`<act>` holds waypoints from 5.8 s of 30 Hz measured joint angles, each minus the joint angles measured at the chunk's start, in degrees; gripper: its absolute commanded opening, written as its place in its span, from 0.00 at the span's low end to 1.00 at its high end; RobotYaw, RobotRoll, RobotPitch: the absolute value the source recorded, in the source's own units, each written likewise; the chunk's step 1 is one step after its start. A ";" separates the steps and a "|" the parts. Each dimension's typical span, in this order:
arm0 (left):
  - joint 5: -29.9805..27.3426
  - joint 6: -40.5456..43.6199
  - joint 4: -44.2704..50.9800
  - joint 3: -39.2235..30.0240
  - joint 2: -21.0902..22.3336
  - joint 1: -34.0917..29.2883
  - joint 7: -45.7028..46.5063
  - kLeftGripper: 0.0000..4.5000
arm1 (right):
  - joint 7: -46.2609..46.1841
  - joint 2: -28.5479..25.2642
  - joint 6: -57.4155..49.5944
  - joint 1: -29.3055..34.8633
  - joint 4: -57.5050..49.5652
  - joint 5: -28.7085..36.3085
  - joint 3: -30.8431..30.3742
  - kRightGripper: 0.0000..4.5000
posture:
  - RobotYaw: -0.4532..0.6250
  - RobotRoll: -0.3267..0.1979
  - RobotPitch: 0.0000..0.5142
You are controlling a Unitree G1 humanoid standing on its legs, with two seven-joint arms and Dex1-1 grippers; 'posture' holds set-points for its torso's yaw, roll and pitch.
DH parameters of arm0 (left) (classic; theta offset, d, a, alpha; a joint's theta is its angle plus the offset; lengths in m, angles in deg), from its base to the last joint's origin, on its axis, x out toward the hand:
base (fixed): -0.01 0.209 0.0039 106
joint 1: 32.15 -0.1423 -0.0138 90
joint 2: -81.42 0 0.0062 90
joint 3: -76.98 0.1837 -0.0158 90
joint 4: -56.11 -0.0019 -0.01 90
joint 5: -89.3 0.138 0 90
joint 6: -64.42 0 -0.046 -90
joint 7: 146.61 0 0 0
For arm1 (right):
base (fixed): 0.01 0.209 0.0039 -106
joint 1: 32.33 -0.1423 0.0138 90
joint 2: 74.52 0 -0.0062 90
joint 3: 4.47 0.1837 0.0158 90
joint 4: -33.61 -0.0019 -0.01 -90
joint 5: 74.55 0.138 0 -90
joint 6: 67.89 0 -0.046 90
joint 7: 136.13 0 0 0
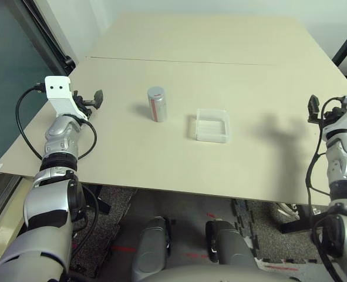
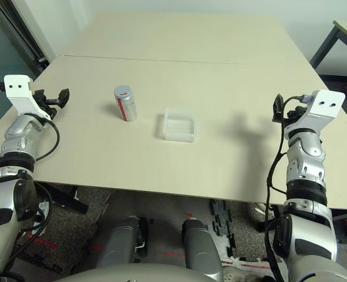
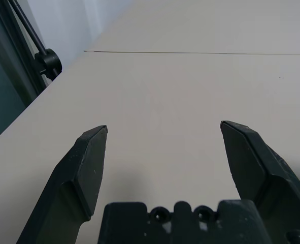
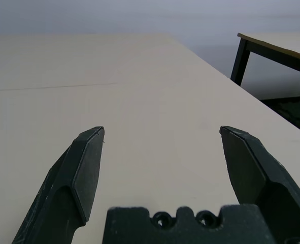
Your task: Pour the medicine from the bottle into the box.
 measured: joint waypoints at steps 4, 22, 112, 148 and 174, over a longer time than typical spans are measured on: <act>-0.05 0.02 -0.01 0.01 -0.01 0.00 0.01 0.99 | -0.16 0.04 -0.08 0.17 -0.32 0.11 0.28 1.00 | 0.41 0.62 0.20; -4.51 14.68 24.35 1.15 5.97 -7.51 -18.96 0.99 | 20.23 -9.46 -21.10 2.99 -19.48 8.05 -1.92 1.00 | 0.46 0.62 0.21; 5.13 1.44 -0.31 13.74 -15.02 4.37 -17.15 0.60 | 22.23 -1.83 -43.55 10.36 -51.27 17.90 -9.92 1.00 | 0.28 0.62 0.20; 2.19 19.69 19.68 24.55 -11.62 13.58 -55.76 0.60 | 43.57 -5.56 -48.79 -14.68 -38.10 17.45 -24.78 1.00 | 0.35 0.62 0.12; 2.59 14.46 15.57 25.80 -16.33 13.95 -58.06 0.60 | 43.81 -0.69 -48.25 -16.15 -38.22 16.08 -27.08 0.56 | 0.34 0.62 0.13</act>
